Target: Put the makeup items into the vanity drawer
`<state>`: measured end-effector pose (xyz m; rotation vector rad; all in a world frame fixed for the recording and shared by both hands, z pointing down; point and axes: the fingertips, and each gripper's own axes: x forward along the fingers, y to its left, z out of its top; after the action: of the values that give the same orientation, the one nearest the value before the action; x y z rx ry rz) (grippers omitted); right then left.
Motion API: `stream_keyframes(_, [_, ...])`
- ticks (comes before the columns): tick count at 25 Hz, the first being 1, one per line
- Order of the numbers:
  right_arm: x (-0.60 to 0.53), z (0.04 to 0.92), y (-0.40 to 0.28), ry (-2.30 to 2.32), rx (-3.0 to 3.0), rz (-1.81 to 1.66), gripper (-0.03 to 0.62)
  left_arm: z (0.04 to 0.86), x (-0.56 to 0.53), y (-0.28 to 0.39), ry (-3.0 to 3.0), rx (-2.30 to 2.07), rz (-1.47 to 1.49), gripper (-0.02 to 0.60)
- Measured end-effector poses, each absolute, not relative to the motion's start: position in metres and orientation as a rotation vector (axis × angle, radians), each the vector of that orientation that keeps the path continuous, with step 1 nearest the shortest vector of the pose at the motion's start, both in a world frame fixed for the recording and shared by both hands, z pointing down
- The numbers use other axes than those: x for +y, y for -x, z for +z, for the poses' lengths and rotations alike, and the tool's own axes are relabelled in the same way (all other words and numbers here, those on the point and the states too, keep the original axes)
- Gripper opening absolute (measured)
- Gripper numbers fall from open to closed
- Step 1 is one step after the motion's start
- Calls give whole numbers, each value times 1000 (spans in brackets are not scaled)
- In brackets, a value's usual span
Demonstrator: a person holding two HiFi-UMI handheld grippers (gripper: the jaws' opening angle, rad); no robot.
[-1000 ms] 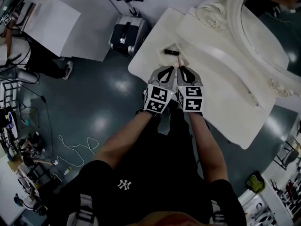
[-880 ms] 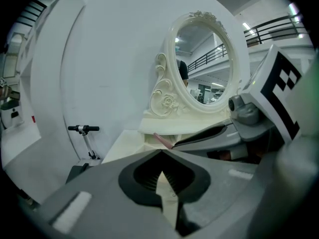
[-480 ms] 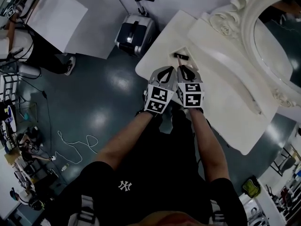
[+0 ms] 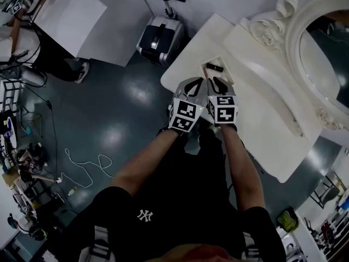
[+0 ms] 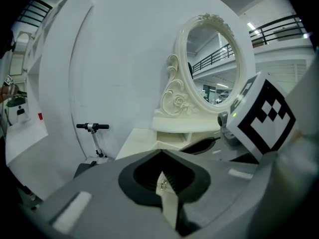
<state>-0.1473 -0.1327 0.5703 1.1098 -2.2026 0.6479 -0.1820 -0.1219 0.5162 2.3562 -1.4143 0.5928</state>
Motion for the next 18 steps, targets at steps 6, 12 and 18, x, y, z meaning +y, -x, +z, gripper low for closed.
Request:
stream_keyframes(6, [-128,557,143,-1144,-2213,636,72,511,-119,178,-2366,-1404,583,0])
stream_keyframes(12, [-126,531,131,-1226,-2247,608,29,498,-115,172,-2377,-1385,544,0])
stream_keyframes(18, [-115,502,113,-1322,-2275,609,25,485,-106,158,-2410,-1337,506,0])
